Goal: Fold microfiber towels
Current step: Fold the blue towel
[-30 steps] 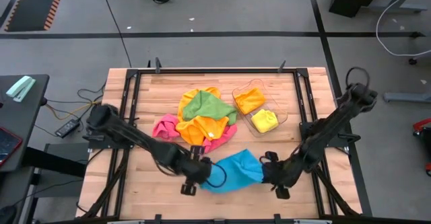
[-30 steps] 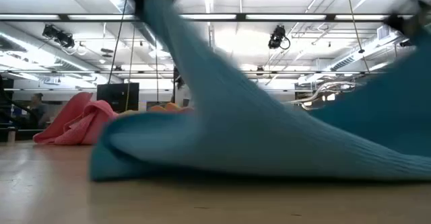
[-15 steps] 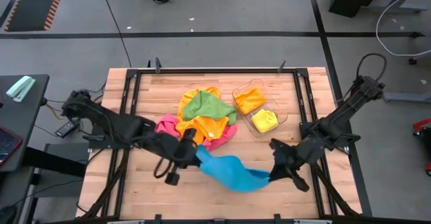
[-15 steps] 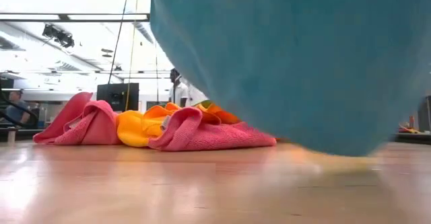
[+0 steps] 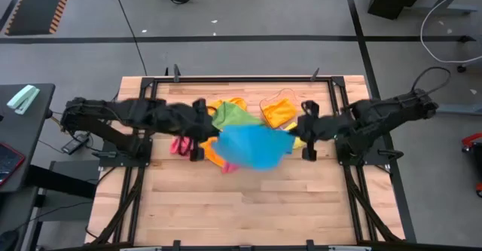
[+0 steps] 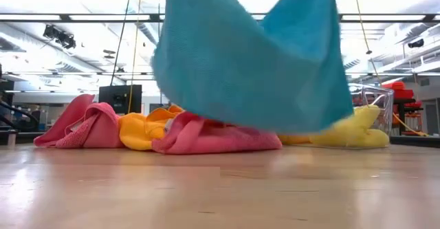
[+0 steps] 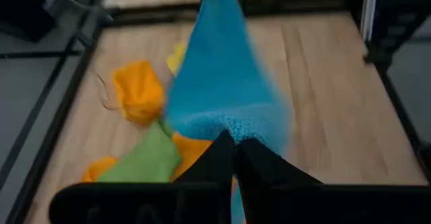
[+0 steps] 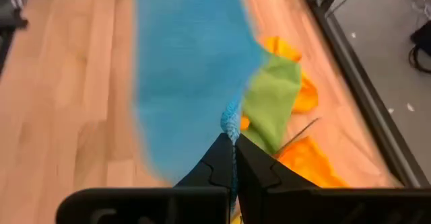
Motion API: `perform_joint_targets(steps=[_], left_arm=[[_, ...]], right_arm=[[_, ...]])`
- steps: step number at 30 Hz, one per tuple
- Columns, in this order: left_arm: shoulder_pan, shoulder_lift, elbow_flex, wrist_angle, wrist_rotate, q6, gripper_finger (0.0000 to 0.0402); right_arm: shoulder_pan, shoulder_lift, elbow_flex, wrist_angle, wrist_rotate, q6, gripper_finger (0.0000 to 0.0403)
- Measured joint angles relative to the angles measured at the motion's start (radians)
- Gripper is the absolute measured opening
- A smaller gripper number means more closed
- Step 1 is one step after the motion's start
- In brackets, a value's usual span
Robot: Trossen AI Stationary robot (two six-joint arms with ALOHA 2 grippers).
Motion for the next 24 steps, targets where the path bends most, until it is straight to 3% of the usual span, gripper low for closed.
perform_joint_targets(steps=[4,8,17,24], left_arm=[[-0.043,-0.029,0.001,0.006,0.005,-0.004,0.0018],[-0.137,0.016,0.001,-0.026,0.005,-0.043,0.0008],[-0.351,0.308,0.0,-0.04,0.008,-0.152,0.0021],[-0.432,0.521,0.0,0.052,0.053,-0.246,0.0014]], right_arm=[[0.019,0.0,0.039,-0.007,-0.02,-0.052,0.0012],[0.077,0.023,-0.017,-0.006,-0.112,-0.028,0.0012],[0.27,0.126,-0.327,0.258,-0.266,0.168,0.0012],[0.36,0.211,-0.449,0.394,-0.303,0.291,0.0012]])
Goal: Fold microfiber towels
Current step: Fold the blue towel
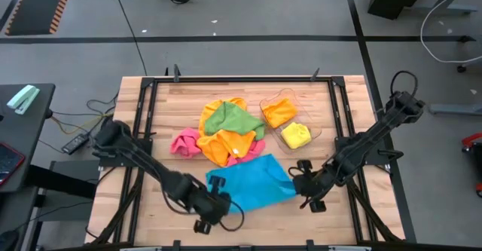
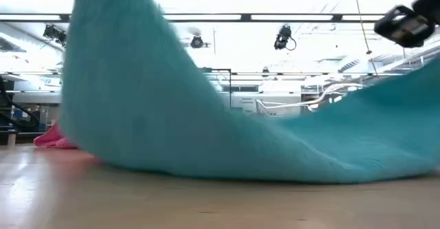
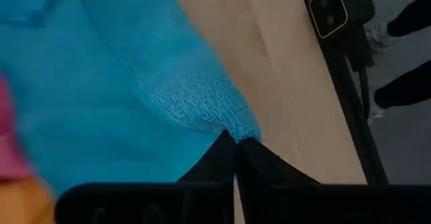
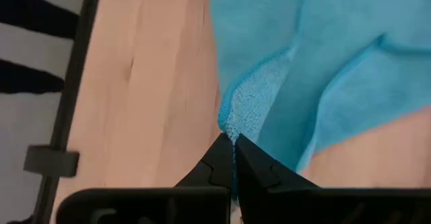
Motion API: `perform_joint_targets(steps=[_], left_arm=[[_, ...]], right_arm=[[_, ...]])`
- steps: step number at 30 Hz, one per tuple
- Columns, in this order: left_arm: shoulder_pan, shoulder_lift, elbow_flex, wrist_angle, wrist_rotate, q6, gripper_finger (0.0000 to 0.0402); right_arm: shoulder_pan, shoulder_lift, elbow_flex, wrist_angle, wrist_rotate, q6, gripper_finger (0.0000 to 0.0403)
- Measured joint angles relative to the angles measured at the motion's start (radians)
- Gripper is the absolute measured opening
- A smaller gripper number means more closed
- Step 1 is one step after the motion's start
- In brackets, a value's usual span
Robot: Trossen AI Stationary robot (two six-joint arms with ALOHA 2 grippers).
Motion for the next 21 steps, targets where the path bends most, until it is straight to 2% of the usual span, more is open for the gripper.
perform_joint_targets(steps=[4,8,15,21], left_arm=[[-0.019,0.08,0.0,0.068,0.002,-0.043,0.0037],[-0.035,0.121,0.0,0.093,0.009,-0.113,0.0034],[-0.067,0.141,0.0,0.147,0.029,-0.152,0.001],[-0.089,0.142,0.0,0.136,0.029,-0.153,0.0032]], right_arm=[[0.027,0.047,-0.019,0.007,-0.013,0.005,0.0012],[0.037,0.092,-0.022,0.029,-0.054,0.005,0.0012],[0.059,0.172,-0.022,0.075,-0.111,0.052,0.0012],[0.076,0.225,-0.022,0.102,-0.177,0.081,0.0012]])
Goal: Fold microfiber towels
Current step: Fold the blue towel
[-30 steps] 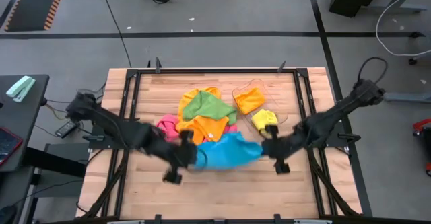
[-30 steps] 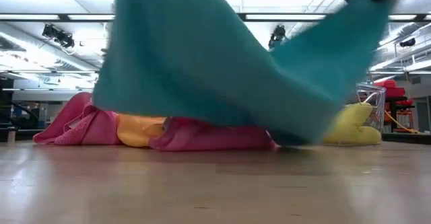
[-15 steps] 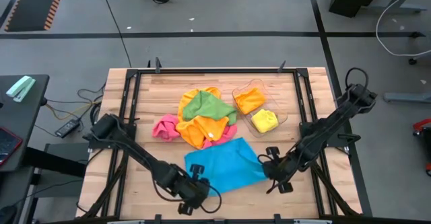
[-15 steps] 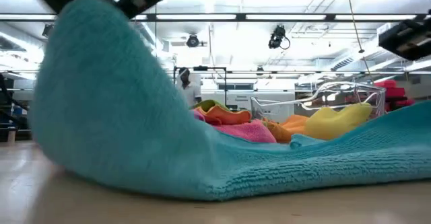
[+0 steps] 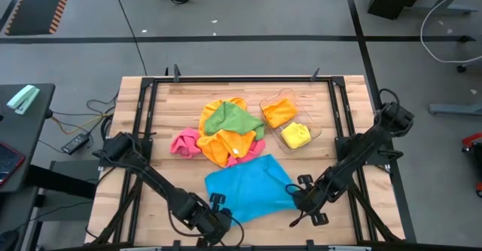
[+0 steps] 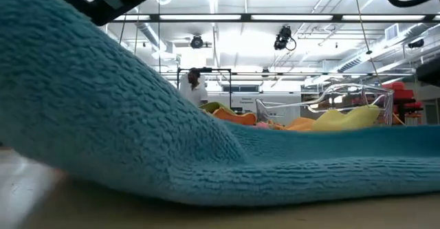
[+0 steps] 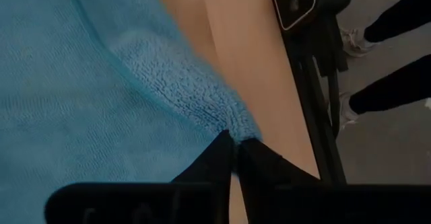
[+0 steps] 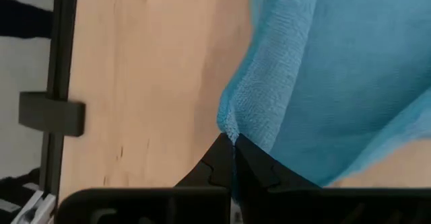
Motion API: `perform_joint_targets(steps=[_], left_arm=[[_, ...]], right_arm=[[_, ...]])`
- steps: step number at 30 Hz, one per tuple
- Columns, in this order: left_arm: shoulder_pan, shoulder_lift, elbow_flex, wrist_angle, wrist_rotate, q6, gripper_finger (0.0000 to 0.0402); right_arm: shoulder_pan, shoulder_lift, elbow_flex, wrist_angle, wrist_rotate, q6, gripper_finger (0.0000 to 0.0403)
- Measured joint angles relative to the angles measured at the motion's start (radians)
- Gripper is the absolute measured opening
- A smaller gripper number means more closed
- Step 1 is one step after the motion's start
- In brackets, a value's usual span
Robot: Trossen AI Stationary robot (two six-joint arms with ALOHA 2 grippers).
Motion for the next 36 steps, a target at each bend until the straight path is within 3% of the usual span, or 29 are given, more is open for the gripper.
perform_joint_targets(steps=[9,13,16,26,32,36], left_arm=[[-0.029,0.033,0.0,0.007,-0.005,-0.051,0.0041],[-0.035,0.054,0.0,0.013,-0.007,-0.088,0.0066],[-0.034,0.058,0.0,0.043,-0.008,-0.114,0.0098],[-0.034,0.01,0.0,0.111,0.047,-0.156,0.0188],[-0.026,-0.014,0.0,0.062,-0.076,-0.156,0.0181],[-0.007,0.008,0.002,0.062,-0.116,-0.156,0.0162]], right_arm=[[0.034,0.021,0.0,0.003,-0.002,0.048,0.0015],[0.036,0.021,0.0,0.007,0.001,0.057,0.0029],[0.036,0.021,0.0,0.01,-0.009,0.095,0.005],[0.025,0.008,0.0,-0.051,-0.227,0.249,0.0148],[-0.005,-0.05,0.002,-0.111,-0.352,0.257,0.0184],[-0.035,-0.115,0.002,-0.114,-0.249,0.263,0.0189]])
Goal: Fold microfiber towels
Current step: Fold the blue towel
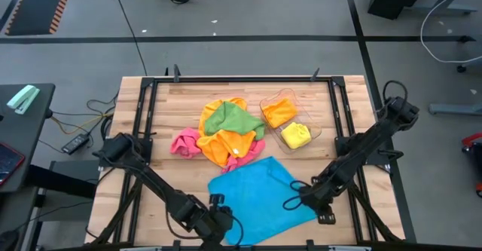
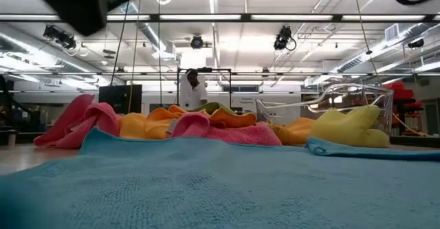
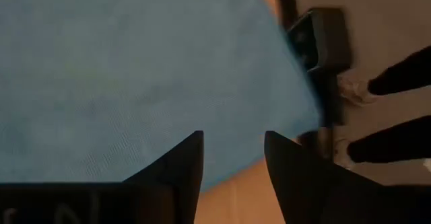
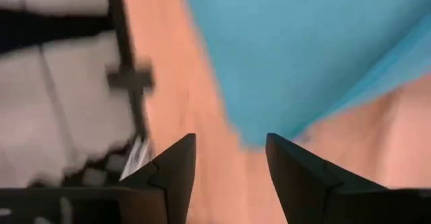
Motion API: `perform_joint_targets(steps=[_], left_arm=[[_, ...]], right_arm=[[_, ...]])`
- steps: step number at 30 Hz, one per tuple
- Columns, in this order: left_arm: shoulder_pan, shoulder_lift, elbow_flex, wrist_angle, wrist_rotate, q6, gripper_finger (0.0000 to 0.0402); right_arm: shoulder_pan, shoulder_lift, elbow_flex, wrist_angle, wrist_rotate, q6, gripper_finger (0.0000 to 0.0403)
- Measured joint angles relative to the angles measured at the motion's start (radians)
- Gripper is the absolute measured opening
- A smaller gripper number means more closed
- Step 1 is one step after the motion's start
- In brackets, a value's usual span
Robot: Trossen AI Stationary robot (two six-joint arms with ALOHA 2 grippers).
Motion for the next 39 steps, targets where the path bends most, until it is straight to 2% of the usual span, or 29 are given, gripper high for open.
perform_joint_targets(steps=[5,7,9,14,22,30,33,39], left_arm=[[0.035,0.069,-0.001,-0.009,-0.009,-0.007,0.0137],[0.047,0.094,-0.002,-0.011,-0.007,-0.019,0.0128],[0.056,0.106,-0.003,-0.018,-0.004,-0.043,0.0119],[0.059,0.114,-0.002,-0.036,0.035,-0.06,0.0104],[0.029,0.114,-0.002,-0.134,0.036,-0.102,0.0088],[0.026,0.111,-0.002,-0.129,0.033,-0.104,0.0076],[0.032,0.075,-0.002,-0.116,0.032,-0.066,0.0067],[0.043,0.026,-0.002,-0.123,-0.093,-0.029,0.0047]], right_arm=[[-0.024,-0.048,0.001,0.022,0.376,-0.046,0.0185],[-0.045,-0.038,0.001,0.032,0.46,-0.103,0.0183],[-0.076,-0.013,0.001,0.066,0.496,-0.167,0.0182],[-0.179,0.076,0.001,0.148,0.531,-0.225,0.0181],[-0.312,0.173,0.001,0.234,0.565,-0.322,0.0181],[-0.355,0.177,0.001,0.33,0.57,-0.429,0.0181],[-0.356,0.177,0.001,0.342,0.57,-0.435,0.0181],[-0.354,0.177,0.0,0.345,0.569,-0.448,0.0181]])
